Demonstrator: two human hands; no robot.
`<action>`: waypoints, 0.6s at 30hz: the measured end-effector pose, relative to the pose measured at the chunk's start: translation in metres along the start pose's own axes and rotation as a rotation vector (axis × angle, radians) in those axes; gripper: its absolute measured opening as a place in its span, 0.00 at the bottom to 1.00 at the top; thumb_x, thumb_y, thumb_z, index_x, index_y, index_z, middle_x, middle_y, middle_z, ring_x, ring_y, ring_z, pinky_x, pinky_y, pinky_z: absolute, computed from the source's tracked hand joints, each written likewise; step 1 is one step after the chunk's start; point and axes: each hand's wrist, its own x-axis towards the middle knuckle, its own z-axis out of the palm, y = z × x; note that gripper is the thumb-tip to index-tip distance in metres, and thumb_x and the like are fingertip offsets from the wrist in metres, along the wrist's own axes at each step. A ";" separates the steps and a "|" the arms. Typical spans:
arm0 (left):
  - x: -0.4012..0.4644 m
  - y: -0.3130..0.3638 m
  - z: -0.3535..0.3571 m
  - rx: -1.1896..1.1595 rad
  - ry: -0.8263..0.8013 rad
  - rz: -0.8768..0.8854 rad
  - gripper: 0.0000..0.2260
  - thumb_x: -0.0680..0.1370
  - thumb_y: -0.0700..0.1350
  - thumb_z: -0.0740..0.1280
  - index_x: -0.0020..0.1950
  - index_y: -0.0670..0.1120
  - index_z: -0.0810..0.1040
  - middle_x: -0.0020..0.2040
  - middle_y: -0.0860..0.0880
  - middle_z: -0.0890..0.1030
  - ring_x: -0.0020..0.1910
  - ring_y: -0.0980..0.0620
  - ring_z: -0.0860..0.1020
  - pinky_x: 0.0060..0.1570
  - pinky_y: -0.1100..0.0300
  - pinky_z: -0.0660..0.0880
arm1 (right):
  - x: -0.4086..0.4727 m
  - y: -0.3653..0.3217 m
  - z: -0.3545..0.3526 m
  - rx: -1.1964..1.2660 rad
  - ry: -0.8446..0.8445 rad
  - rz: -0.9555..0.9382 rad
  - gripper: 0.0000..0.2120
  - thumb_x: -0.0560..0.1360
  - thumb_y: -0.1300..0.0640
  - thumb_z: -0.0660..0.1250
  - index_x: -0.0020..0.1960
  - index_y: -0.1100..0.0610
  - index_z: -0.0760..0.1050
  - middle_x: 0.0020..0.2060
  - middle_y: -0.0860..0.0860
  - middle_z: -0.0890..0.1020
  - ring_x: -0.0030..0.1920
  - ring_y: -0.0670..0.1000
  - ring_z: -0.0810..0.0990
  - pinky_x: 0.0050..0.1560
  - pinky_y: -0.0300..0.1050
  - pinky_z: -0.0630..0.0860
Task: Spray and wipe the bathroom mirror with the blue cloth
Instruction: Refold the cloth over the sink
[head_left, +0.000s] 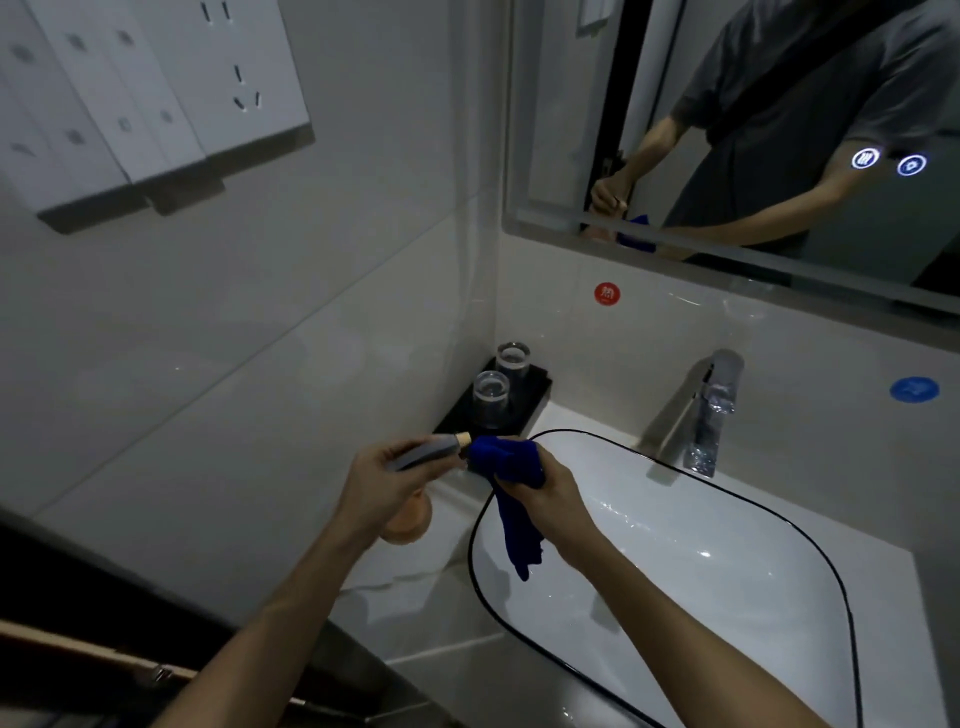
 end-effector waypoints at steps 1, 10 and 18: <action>-0.001 -0.004 -0.002 -0.001 -0.003 -0.004 0.11 0.70 0.35 0.77 0.52 0.40 0.86 0.44 0.47 0.88 0.41 0.56 0.84 0.40 0.69 0.76 | 0.000 0.002 0.001 -0.002 0.000 0.009 0.18 0.76 0.64 0.69 0.58 0.44 0.77 0.49 0.46 0.83 0.45 0.40 0.82 0.40 0.29 0.75; 0.004 -0.042 -0.017 0.041 -0.025 -0.127 0.13 0.74 0.32 0.71 0.57 0.41 0.84 0.49 0.42 0.86 0.48 0.49 0.84 0.48 0.58 0.80 | 0.002 0.018 -0.003 -0.021 0.036 0.052 0.18 0.76 0.62 0.70 0.61 0.44 0.77 0.49 0.45 0.84 0.45 0.42 0.82 0.39 0.31 0.76; 0.027 -0.065 -0.023 0.280 -0.134 -0.127 0.17 0.70 0.30 0.74 0.57 0.43 0.85 0.47 0.44 0.87 0.48 0.44 0.84 0.51 0.51 0.81 | 0.007 0.024 -0.009 -0.045 0.049 0.057 0.19 0.76 0.63 0.69 0.60 0.43 0.75 0.50 0.46 0.83 0.47 0.47 0.82 0.44 0.39 0.75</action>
